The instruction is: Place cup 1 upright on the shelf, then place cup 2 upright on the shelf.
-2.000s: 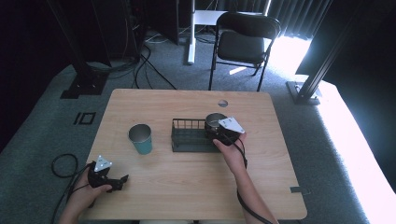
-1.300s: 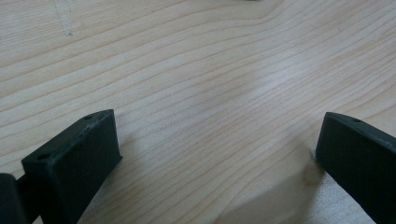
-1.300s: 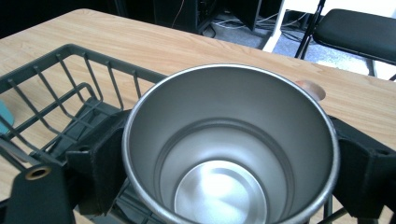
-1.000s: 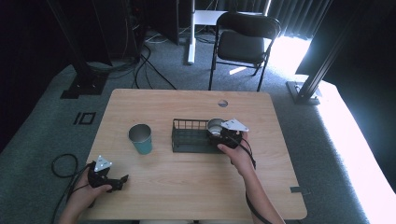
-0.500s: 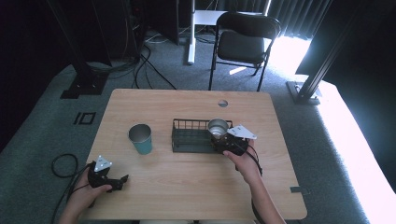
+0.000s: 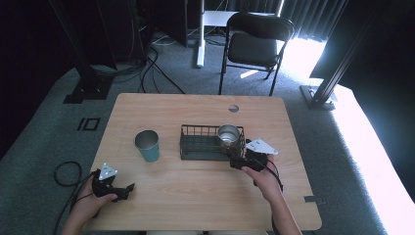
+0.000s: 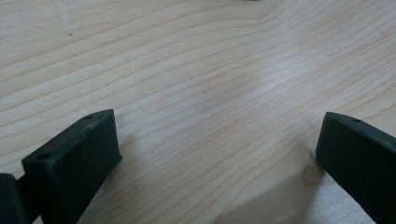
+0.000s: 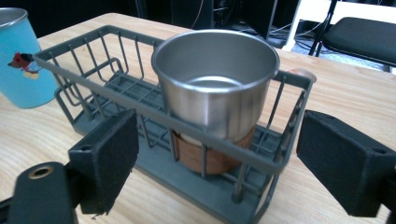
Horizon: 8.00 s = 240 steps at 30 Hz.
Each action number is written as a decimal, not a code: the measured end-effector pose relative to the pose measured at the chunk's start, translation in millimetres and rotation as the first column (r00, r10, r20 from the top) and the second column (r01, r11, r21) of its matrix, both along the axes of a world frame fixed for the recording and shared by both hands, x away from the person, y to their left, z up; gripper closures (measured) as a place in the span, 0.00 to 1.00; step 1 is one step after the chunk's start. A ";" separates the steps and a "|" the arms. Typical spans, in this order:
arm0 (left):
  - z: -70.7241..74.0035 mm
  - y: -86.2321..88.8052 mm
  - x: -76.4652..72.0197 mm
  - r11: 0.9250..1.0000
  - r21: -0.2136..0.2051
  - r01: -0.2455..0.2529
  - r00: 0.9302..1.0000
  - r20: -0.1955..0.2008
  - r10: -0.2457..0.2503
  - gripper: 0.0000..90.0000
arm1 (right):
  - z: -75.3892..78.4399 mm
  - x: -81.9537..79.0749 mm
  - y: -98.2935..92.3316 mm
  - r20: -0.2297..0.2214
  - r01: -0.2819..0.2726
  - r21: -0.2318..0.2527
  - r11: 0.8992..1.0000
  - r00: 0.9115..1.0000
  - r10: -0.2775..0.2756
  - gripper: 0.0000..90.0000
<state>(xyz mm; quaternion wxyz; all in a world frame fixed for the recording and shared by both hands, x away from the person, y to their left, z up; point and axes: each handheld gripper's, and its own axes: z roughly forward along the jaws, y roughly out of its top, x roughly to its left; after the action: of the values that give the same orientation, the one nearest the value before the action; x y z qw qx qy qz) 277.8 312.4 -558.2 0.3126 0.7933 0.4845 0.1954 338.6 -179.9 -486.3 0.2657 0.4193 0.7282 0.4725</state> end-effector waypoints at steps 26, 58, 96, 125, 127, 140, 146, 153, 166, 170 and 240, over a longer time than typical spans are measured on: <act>0.0 0.1 0.0 1.000 0.001 0.001 1.000 0.000 -0.001 0.00 | -41.8 -26.8 -41.6 -0.087 -0.023 -0.075 0.997 0.996 0.016 0.14; -0.1 0.1 0.0 1.000 0.002 0.001 1.000 0.001 -0.001 0.00 | -71.8 -52.8 -111.1 -0.240 -0.032 -0.170 0.985 0.971 -0.010 0.14; -0.1 0.0 -1.9 1.000 0.000 0.026 1.000 0.001 -0.026 0.00 | -73.2 -53.7 -124.5 -0.284 -0.016 -0.172 0.985 0.958 -0.034 0.12; 8.0 -0.6 -0.4 0.988 -0.106 0.112 0.991 0.090 -0.103 0.01 | -73.2 -53.8 -124.5 -0.284 -0.016 -0.172 0.985 0.958 -0.034 0.12; 7.8 -1.5 1.6 0.988 -0.112 0.108 0.991 0.092 -0.098 0.01 | -73.2 -53.8 -124.5 -0.283 -0.016 -0.172 0.985 0.958 -0.034 0.12; 12.3 -10.9 12.6 0.985 -0.135 0.104 0.988 0.129 -0.086 0.01 | -73.2 -53.8 -124.5 -0.284 -0.016 -0.172 0.985 0.958 -0.034 0.12; 17.3 -18.4 18.1 0.982 -0.148 0.114 0.984 0.154 -0.091 0.01 | -73.2 -53.8 -124.5 -0.284 -0.016 -0.171 0.985 0.958 -0.034 0.12; 24.3 -27.7 30.6 0.979 -0.168 0.116 0.978 0.193 -0.083 0.01 | -73.2 -53.7 -124.5 -0.284 -0.015 -0.171 0.985 0.958 -0.034 0.12; 27.7 -41.3 49.2 0.974 -0.192 0.116 0.972 0.225 -0.071 0.01 | -73.2 -53.7 -124.5 -0.284 -0.015 -0.171 0.985 0.958 -0.035 0.12; 27.2 -43.6 53.6 0.975 -0.194 0.112 0.971 0.231 -0.066 0.01 | -73.2 -53.8 -124.5 -0.284 -0.015 -0.171 0.985 0.958 -0.035 0.12; 47.2 -74.9 86.0 0.956 -0.284 0.069 0.911 0.408 0.055 0.11 | -73.2 -53.7 -124.6 -0.284 -0.015 -0.170 0.985 0.958 -0.035 0.12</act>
<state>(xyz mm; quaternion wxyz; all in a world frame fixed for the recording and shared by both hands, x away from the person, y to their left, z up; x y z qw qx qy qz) 363.8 237.4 -511.1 0.5218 0.6811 0.4285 0.2833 285.0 -304.5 -559.5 0.1949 0.4626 0.7946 0.3414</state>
